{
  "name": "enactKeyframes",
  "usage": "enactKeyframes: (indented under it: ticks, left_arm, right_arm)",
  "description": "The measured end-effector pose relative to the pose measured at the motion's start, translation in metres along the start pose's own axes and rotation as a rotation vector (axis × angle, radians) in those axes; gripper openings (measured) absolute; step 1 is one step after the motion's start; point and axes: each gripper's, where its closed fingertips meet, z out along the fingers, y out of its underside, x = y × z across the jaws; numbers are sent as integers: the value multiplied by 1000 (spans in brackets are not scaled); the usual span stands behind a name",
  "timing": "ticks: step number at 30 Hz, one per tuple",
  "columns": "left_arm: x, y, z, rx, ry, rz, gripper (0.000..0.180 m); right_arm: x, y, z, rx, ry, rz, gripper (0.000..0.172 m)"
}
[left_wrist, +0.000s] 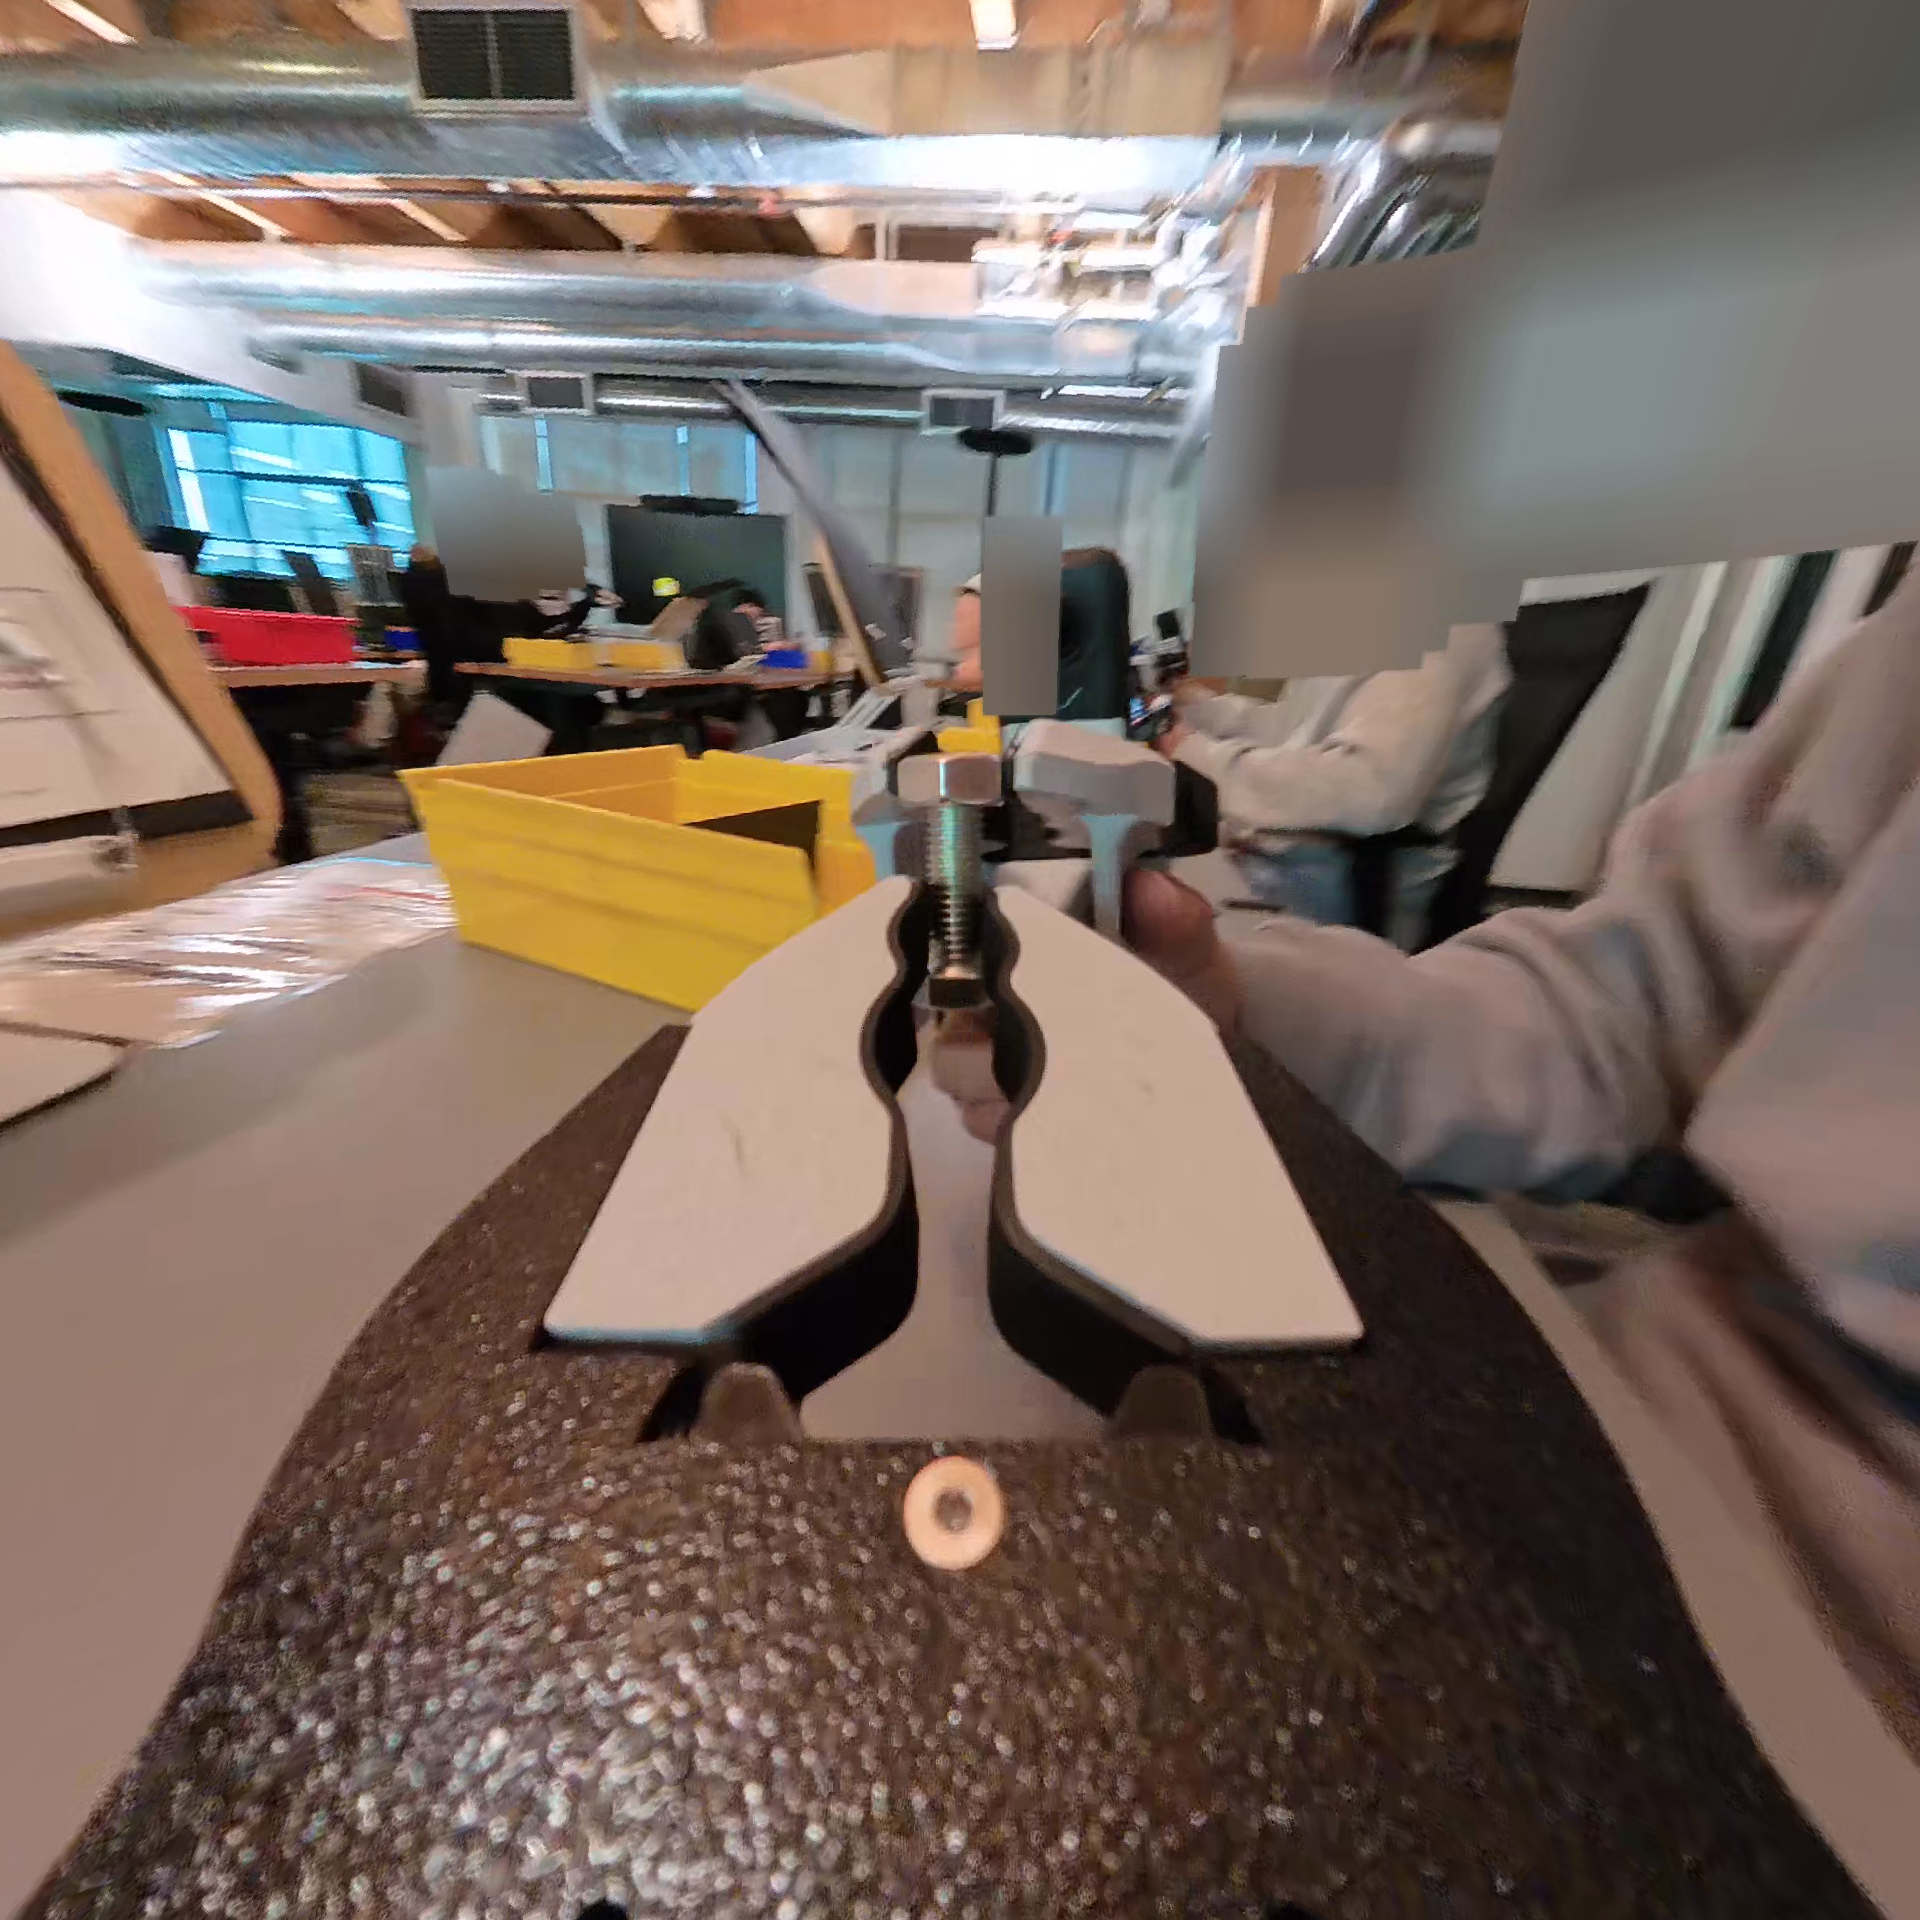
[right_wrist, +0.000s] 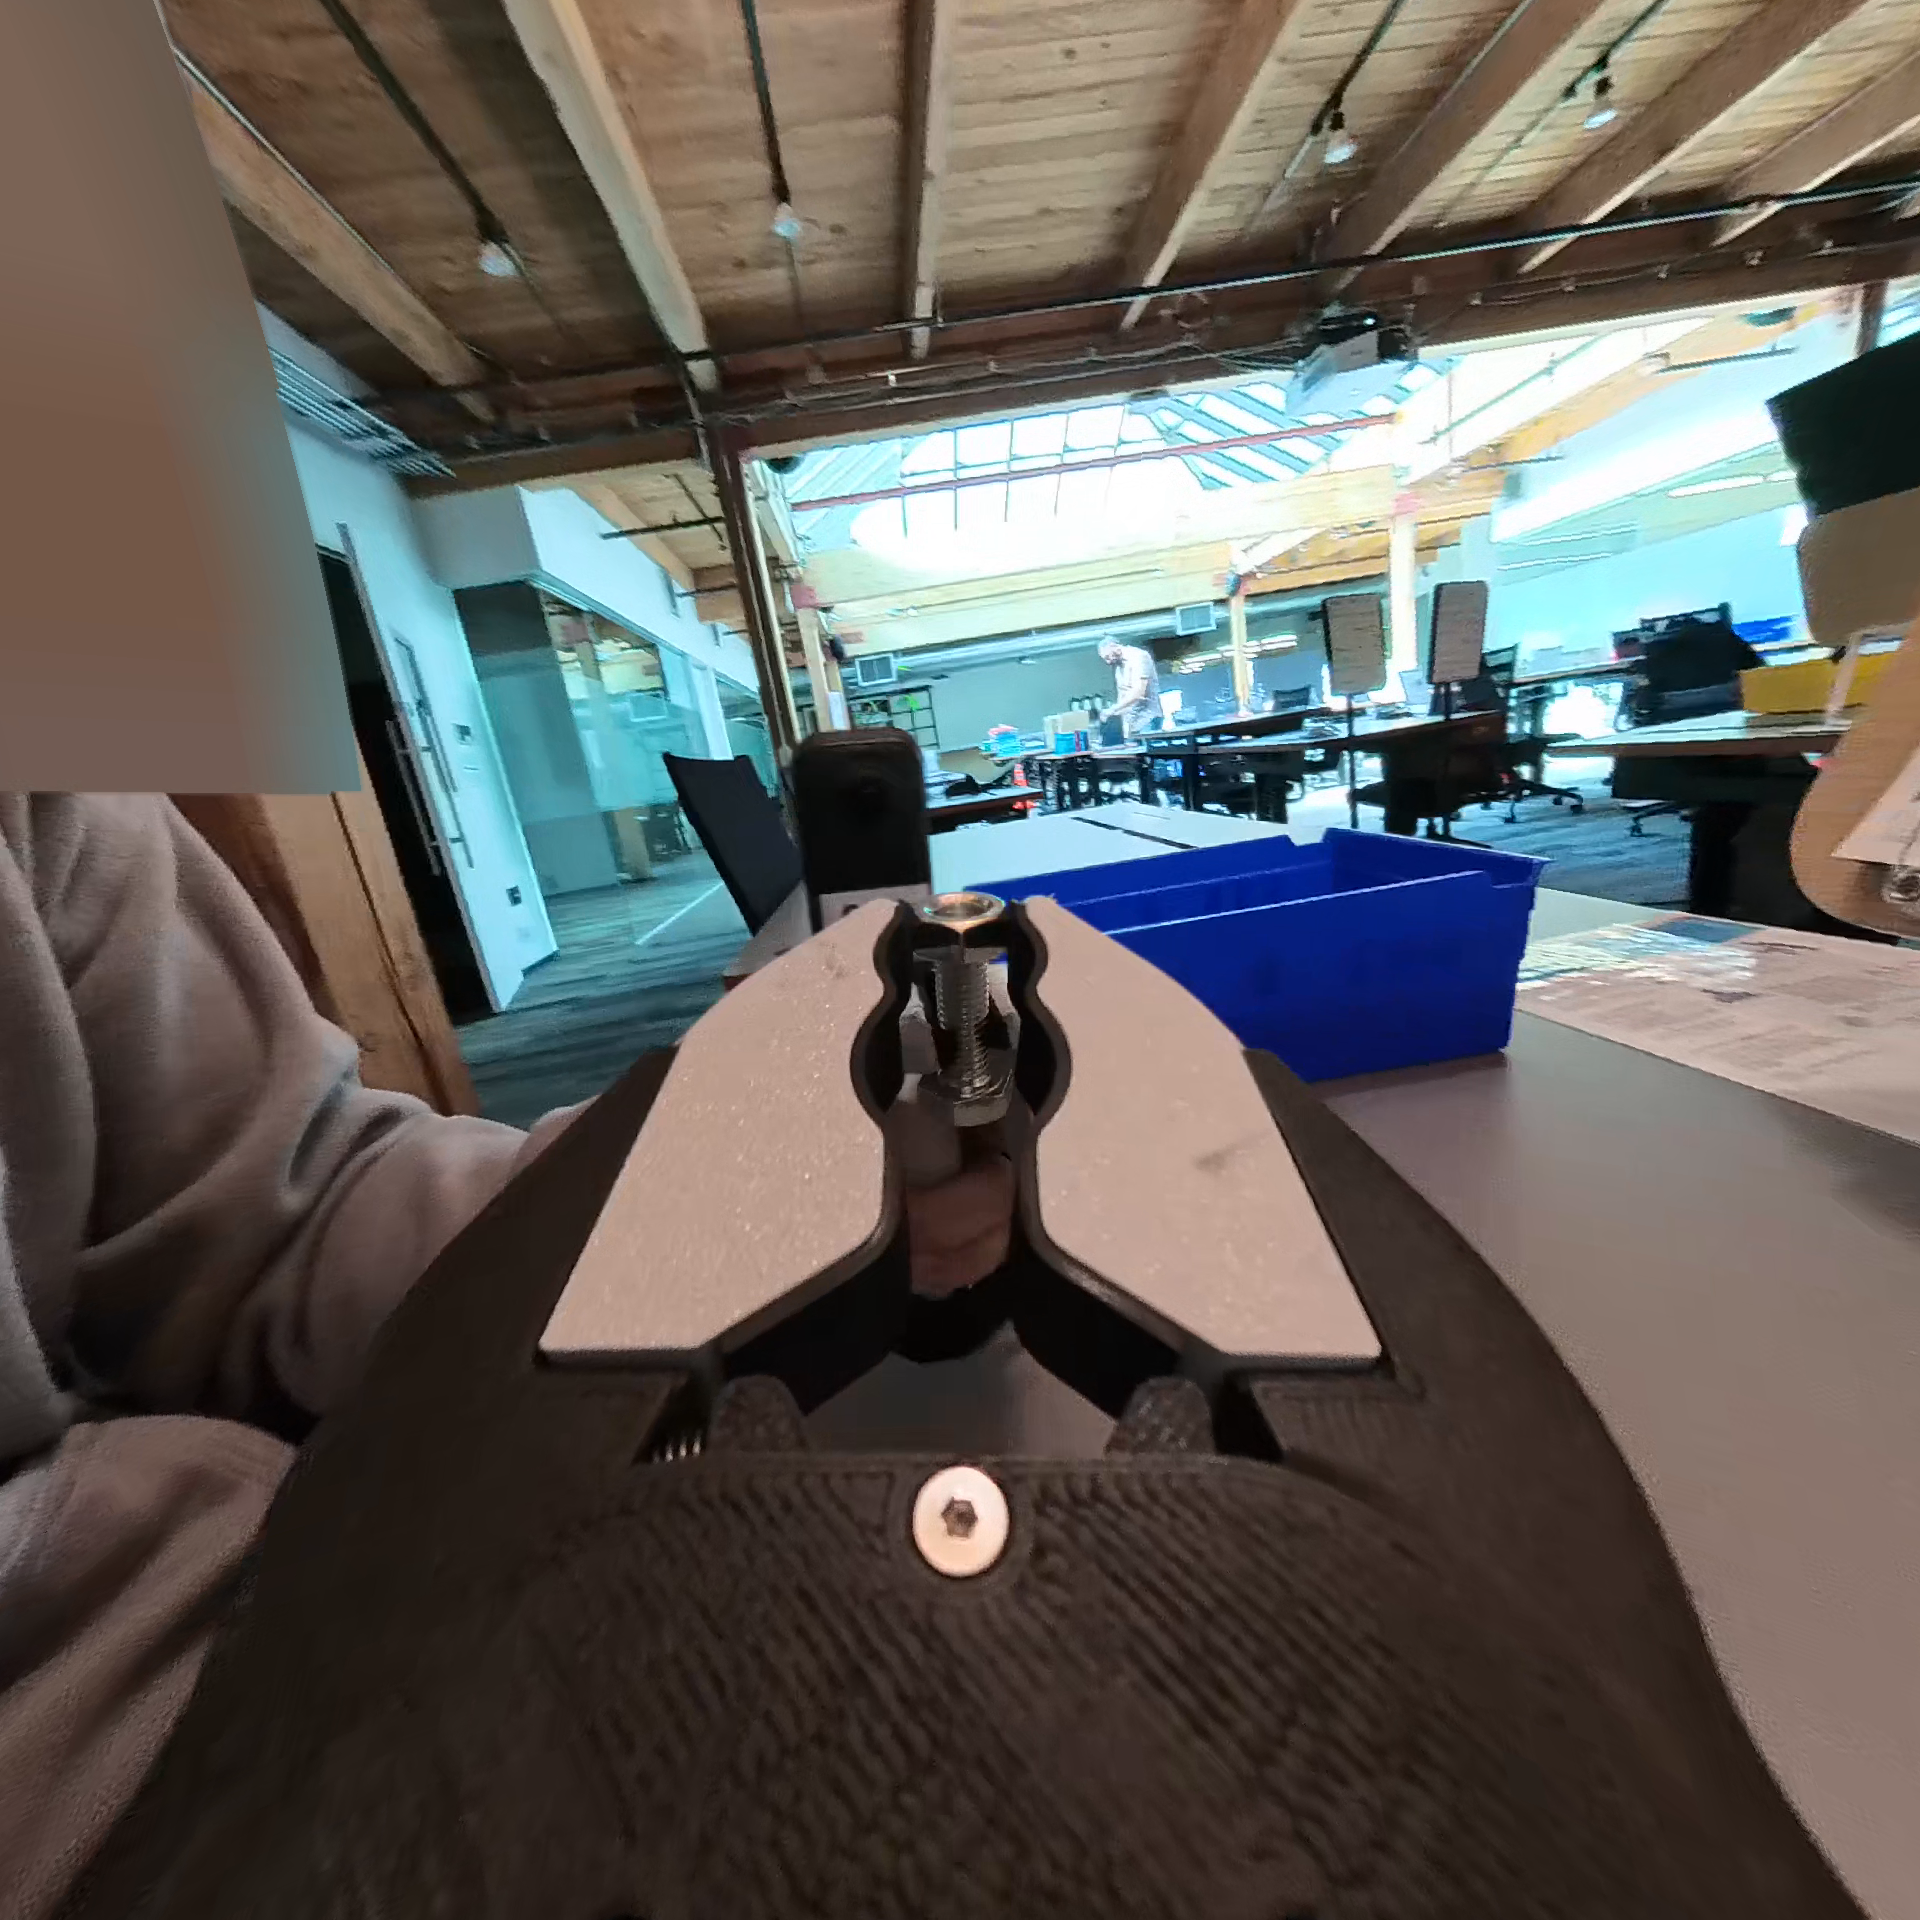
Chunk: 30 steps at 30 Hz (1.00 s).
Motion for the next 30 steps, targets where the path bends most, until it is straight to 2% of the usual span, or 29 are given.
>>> enactKeyframes:
  ticks: [4, 8, 20, 23, 26, 28, 30]
  left_arm:
    - [11, -2, 0, 27, 109, -78, 8]
    - [20, -5, 0, 46, 199, -150, 8]
    - [45, -11, -1, 78, 435, -338, 8]
    - [30, -7, 1, 69, 297, -256, 9]
    - [3, 3, 0, -4, 60, -88, 8]
    - [-13, 8, -2, -64, -98, 43, 8]
    - [-24, 9, -5, -107, -224, 159, 8]
  right_arm:
    - [-10, -2, 0, -8, -58, -52, 17]
    - [-18, -4, 0, 0, -118, -31, 17]
    - [-40, -8, -3, 40, -328, 154, 17]
    - [-25, -7, -2, 60, -212, 127, 17]
    - [-1, -5, -5, 49, 4, -13, 35]
    - [10, -2, -6, 5, 104, -105, 37]
    - [19, -2, -7, -13, 204, -178, 46]
